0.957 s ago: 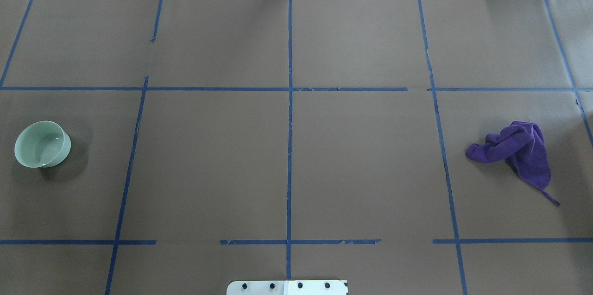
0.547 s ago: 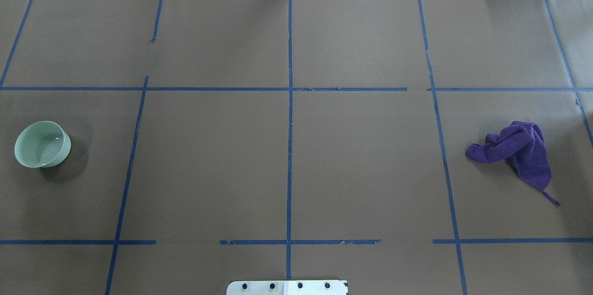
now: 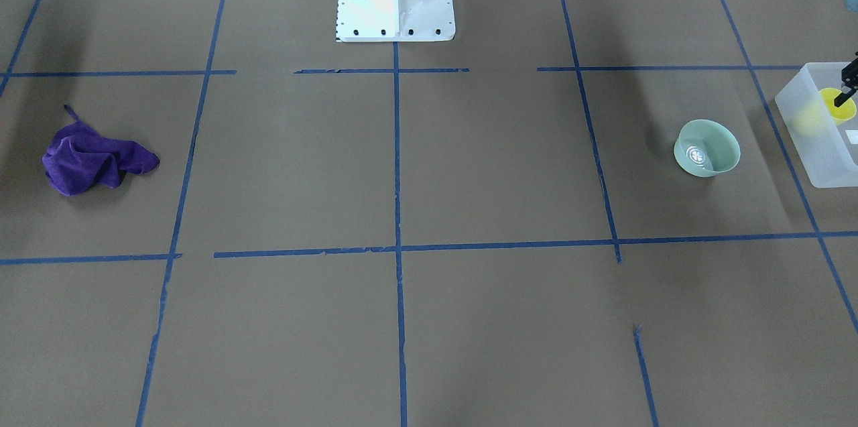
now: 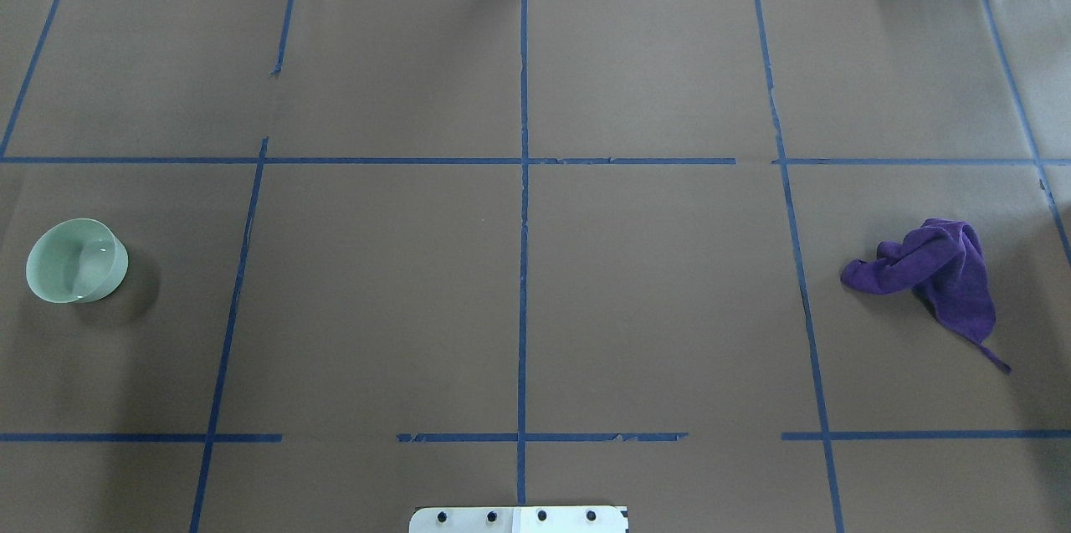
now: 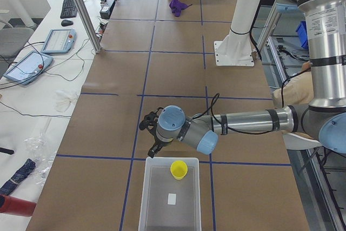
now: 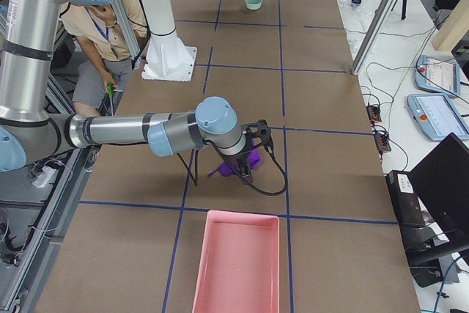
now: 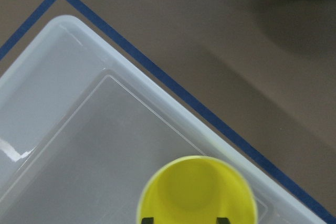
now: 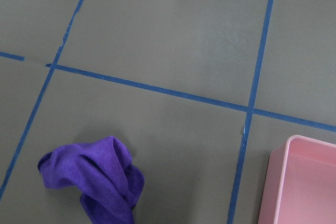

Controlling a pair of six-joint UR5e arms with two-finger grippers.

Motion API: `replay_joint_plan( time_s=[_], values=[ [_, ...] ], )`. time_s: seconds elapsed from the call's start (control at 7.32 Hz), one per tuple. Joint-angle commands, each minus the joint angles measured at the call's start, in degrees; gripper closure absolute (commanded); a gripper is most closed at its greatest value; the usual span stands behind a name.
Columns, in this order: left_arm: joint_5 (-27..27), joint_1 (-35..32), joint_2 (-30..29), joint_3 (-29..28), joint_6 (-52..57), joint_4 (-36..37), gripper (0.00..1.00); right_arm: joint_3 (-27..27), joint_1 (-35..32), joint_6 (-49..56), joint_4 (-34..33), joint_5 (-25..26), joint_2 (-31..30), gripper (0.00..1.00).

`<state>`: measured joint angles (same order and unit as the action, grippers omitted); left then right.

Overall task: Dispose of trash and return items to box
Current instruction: 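Lower the yellow cup into the clear box and open the left gripper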

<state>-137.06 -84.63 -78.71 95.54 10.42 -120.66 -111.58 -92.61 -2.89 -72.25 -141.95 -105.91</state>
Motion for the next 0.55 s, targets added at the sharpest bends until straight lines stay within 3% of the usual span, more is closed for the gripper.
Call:
replay_joint_plan(
  time_s=[0.0, 0.14, 0.41],
  values=[
    [0.0, -2.9, 0.7, 3.2, -0.7, 8.5, 0.0, -0.1, 1.4, -5.3, 4.6, -0.1, -0.7, 0.0],
    [0.0, -3.3, -1.2, 3.9, -0.6, 22.3, 0.0, -0.7, 3.8, -6.8, 4.7, 0.4, -0.6, 0.0],
    [3.5, -4.1, -3.6, 7.0, -0.6, 28.1, 0.0, -4.9, 11.5, -15.4, 5.1, 2.0, -1.1, 0.0]
  ],
)
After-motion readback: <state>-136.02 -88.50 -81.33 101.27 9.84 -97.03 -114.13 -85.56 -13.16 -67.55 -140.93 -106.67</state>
